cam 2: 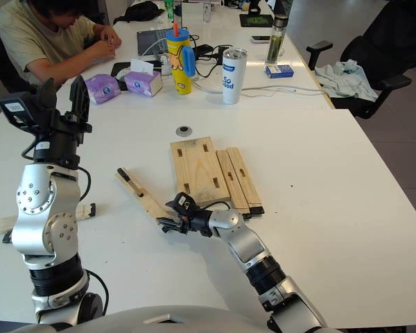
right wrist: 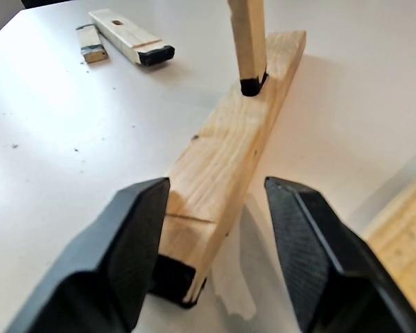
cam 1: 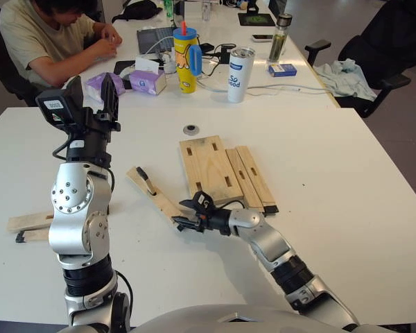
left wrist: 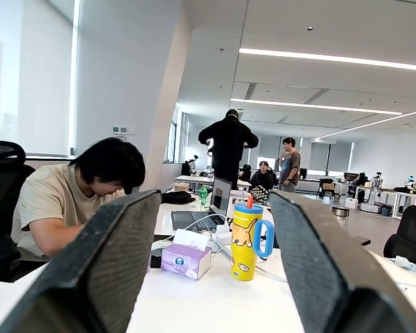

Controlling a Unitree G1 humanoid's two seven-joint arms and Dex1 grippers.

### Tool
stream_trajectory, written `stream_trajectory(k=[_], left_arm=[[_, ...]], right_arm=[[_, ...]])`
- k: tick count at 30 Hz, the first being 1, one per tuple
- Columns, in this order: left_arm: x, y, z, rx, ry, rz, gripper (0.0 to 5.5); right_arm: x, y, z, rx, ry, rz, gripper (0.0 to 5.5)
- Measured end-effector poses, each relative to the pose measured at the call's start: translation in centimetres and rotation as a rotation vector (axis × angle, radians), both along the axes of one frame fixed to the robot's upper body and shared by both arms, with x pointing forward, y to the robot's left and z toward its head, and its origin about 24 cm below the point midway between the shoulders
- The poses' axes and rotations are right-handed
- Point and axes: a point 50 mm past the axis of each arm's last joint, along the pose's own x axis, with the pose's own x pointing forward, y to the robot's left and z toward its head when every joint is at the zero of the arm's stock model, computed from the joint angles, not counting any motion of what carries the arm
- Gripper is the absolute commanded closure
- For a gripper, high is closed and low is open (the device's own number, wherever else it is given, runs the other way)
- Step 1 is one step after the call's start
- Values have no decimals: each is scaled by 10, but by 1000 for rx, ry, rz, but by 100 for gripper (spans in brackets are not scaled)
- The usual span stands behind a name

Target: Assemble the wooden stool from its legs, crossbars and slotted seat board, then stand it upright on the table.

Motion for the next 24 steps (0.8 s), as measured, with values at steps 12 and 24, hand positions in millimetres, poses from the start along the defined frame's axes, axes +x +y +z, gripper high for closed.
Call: stream_trajectory(k=[12,24], left_arm=[[-19,10,-17,8,72,104,262],[-36,16,-39,60,235,118,262]], right_arm=[[-6,-22,36,121,263,-161,296],[-33,-2,12,50,423,-70,296]])
